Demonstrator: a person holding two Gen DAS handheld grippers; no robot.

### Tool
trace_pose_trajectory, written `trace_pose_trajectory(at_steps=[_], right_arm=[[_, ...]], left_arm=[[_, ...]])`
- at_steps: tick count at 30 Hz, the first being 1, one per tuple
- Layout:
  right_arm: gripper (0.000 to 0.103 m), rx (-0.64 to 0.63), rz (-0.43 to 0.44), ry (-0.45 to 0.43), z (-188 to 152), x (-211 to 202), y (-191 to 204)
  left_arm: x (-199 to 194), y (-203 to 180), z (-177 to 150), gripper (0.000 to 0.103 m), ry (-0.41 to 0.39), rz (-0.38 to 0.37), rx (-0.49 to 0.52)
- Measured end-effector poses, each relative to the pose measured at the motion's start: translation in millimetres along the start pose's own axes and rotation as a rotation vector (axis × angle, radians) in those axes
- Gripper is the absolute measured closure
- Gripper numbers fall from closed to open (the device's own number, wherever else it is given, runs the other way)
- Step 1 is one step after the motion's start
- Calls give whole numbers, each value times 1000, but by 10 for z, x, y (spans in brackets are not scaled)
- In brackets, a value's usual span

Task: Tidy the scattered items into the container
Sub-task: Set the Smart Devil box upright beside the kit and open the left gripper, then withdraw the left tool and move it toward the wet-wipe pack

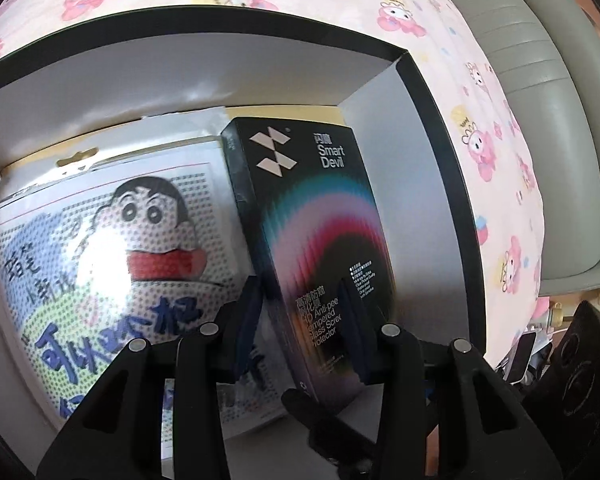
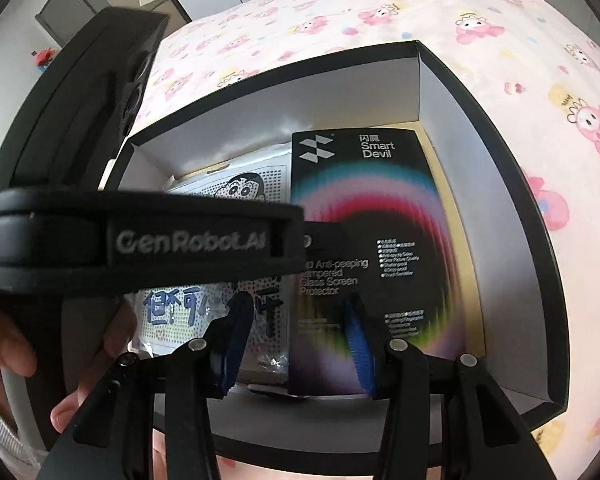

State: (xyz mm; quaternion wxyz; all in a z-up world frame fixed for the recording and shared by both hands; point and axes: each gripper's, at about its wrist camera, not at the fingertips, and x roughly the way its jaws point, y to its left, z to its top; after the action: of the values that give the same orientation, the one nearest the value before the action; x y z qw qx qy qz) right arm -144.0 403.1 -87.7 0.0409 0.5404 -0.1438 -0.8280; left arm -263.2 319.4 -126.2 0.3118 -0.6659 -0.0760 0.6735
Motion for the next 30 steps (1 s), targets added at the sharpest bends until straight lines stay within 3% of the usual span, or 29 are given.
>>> trace_pose_trajectory(at_steps=[3, 9, 18, 24, 26, 30], right_arm=[[61, -16, -49, 6, -11, 11, -19], [61, 3, -75, -4, -33, -39, -163], [61, -66, -216, -112, 3, -364, -70], [61, -44, -211, -180, 174, -283, 46], [61, -45, -214, -199, 218, -221, 136], [61, -58, -178, -242, 213, -401, 387]], left_arm=[[77, -22, -24, 64, 36, -45, -21], [45, -22, -61, 64, 18, -12, -7], [-695, 40, -365, 64, -235, 127, 75], [-1041, 56, -511, 61, -370, 155, 40], [-1134, 58, -549, 55, -413, 167, 24], [-1272, 27, -547, 53, -483, 193, 15]])
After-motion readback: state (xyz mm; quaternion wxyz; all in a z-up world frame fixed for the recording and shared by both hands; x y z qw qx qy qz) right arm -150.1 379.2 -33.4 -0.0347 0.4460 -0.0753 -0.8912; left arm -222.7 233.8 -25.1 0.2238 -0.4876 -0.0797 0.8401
